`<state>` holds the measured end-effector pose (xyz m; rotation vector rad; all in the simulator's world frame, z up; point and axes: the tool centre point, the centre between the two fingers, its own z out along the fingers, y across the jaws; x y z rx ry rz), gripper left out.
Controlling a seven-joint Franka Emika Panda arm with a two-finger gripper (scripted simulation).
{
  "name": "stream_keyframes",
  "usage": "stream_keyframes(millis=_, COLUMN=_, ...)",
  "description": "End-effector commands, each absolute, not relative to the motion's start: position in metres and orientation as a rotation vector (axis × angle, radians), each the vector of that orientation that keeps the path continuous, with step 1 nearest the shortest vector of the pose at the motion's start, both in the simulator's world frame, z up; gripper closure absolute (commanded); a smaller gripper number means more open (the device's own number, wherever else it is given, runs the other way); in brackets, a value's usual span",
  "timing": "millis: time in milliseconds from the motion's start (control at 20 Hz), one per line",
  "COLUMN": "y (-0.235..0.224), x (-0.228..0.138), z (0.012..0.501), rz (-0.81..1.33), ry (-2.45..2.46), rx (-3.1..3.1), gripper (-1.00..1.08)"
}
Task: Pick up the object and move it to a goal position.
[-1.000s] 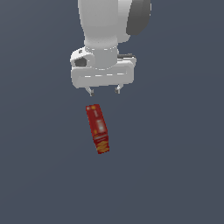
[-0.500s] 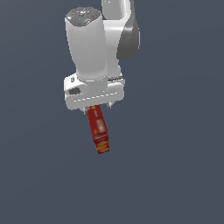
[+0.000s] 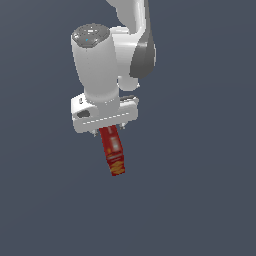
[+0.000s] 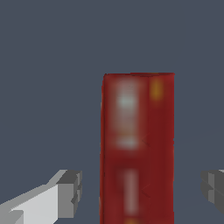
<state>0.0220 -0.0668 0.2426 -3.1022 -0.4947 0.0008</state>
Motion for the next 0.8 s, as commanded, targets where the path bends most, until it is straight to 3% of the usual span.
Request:
stream_keyframes(millis=0, y=-0.067, x=0.022, z=0.242, rz=0.0, ry=-0.495, rx=-3.102, gripper=-0.92)
stream_keyframes(millis=750, y=-0.067, x=0.023, z=0.192, rz=0.0, ry=-0.501, rx=-3.102, gripper=-0.92)
